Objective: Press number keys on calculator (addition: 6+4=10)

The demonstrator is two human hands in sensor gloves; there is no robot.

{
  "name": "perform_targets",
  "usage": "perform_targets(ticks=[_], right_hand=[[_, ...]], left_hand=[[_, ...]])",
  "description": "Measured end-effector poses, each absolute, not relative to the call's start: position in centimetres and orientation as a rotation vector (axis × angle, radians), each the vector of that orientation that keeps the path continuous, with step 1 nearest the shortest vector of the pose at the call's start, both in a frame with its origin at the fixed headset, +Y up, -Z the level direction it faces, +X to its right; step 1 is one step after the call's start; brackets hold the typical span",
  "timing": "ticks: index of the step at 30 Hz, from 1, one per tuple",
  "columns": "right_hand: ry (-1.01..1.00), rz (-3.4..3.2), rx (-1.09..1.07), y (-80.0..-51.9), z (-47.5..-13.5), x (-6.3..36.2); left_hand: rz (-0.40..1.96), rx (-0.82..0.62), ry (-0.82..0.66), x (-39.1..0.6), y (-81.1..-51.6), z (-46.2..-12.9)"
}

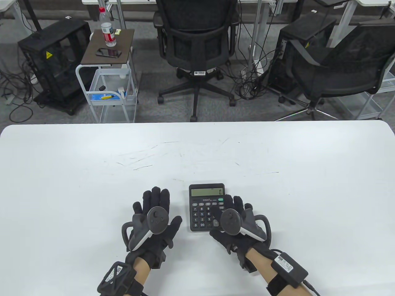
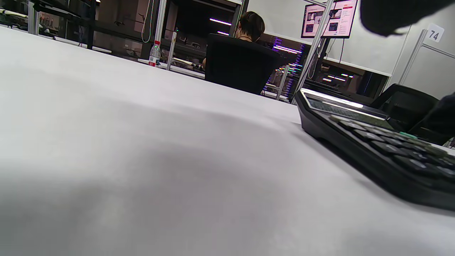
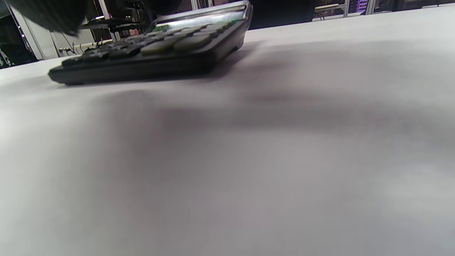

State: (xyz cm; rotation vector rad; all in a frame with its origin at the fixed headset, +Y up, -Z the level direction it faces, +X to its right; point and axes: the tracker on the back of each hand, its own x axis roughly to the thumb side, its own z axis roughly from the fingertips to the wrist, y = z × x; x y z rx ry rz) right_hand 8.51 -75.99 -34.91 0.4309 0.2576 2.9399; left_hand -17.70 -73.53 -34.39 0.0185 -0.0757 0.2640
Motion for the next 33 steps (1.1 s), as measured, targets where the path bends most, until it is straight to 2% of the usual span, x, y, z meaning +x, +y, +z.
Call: perform_targets(ticks=[9,22,33], right_hand=[[0.347,2.949,0.433,-76.8,-35.1,7.6],[0.330,2.979,0.438,-76.8,-35.0,7.2],[0.368,2.906,0.412,-76.1,-34.8,9.4]], left_hand=[[0.258,0.030,-0.096,-17.3,-73.6,-34.2],[0.241,0.023,-0.093,-17.2,-73.6,-34.2],[0.223,0.010,-0.096,-17.0,-73.7,-34.1]])
